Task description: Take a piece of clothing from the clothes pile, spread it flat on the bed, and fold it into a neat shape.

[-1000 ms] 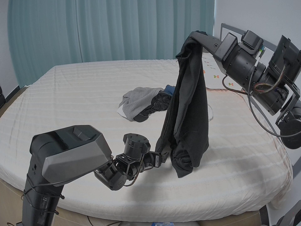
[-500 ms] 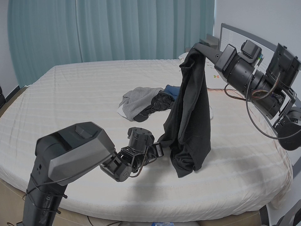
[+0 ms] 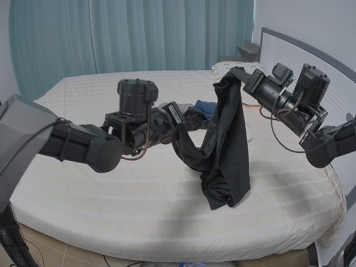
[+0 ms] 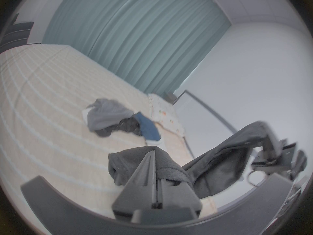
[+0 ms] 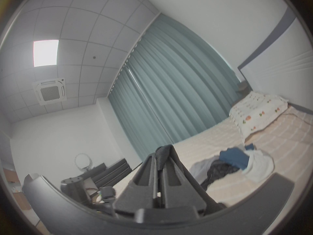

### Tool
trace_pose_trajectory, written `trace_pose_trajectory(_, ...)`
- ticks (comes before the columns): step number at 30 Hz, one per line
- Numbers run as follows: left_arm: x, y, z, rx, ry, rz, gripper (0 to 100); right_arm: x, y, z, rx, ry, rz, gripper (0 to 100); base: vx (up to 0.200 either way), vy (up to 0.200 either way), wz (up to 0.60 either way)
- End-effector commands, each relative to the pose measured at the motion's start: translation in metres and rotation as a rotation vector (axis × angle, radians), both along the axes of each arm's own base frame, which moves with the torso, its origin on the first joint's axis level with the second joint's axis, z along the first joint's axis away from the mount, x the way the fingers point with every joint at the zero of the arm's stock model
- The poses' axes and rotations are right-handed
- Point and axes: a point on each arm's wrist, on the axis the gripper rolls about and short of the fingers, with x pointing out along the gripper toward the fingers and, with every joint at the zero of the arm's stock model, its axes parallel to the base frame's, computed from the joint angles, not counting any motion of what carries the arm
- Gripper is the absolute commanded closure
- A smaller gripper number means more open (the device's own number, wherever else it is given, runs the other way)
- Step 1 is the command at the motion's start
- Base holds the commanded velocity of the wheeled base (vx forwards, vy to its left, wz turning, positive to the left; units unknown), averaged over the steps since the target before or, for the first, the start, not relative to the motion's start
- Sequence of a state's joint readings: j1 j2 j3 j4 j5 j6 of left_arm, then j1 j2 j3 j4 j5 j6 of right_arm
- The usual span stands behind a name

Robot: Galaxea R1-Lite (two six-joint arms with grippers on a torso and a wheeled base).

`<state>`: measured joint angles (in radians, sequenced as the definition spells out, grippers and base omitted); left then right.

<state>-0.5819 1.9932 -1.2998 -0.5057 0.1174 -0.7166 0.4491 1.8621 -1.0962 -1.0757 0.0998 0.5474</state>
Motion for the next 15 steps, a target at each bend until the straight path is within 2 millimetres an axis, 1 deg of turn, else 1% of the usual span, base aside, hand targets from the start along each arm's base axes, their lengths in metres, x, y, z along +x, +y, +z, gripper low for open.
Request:
trace_pose_trajectory(1, -0.023, 0.028, 0.038, -0.071, -0.035, 0.029, 100, -0.009, -0.029, -0.022, -0.034, 0.073, -0.063, 100, 0.0, 0.0, 0.0)
trace_pose_trajectory(2, -0.024, 0.028, 0.029, -0.076, 0.001, 0.029, 100, -0.014, -0.031, -0.036, -0.062, 0.118, -0.06, 100, 0.0, 0.0, 0.0)
trace_pose_trajectory(3, -0.025, 0.028, 0.026, -0.078, 0.012, 0.028, 100, -0.015, -0.032, -0.04, -0.071, 0.134, -0.059, 100, 0.0, 0.0, 0.0)
trace_pose_trajectory(4, -0.028, 0.027, 0.011, -0.082, 0.071, 0.029, 100, -0.021, -0.036, -0.06, -0.103, 0.201, -0.056, 100, 0.0, 0.0, 0.0)
trace_pose_trajectory(6, -0.033, 0.029, -0.005, -0.066, 0.128, 0.028, 100, -0.024, -0.039, -0.078, -0.122, 0.265, -0.049, 100, 0.0, 0.0, 0.0)
trace_pose_trajectory(7, -0.033, 0.029, -0.007, -0.062, 0.135, 0.026, 100, -0.024, -0.039, -0.079, -0.123, 0.271, -0.05, 100, 0.0, 0.0, 0.0)
trace_pose_trajectory(8, -0.038, 0.032, -0.021, -0.044, 0.182, 0.001, 100, -0.024, -0.04, -0.09, -0.125, 0.314, -0.051, 100, 0.0, 0.0, 0.0)
trace_pose_trajectory(10, -0.045, 0.036, -0.032, -0.035, 0.221, -0.024, 100, -0.024, -0.041, -0.103, -0.104, 0.378, -0.053, 100, 0.0, 0.0, 0.0)
trace_pose_trajectory(11, -0.045, 0.036, -0.033, -0.036, 0.225, -0.027, 100, -0.024, -0.041, -0.104, -0.101, 0.381, -0.054, 100, 0.0, 0.0, 0.0)
trace_pose_trajectory(12, -0.052, 0.039, -0.047, -0.065, 0.276, -0.052, 100, -0.027, -0.041, -0.111, -0.059, 0.431, -0.047, 100, 0.0, 0.0, 0.0)
trace_pose_trajectory(15, -0.057, 0.041, -0.061, -0.137, 0.303, -0.078, 100, -0.029, -0.042, -0.121, -0.039, 0.479, -0.047, 100, 0.0, 0.0, 0.0)
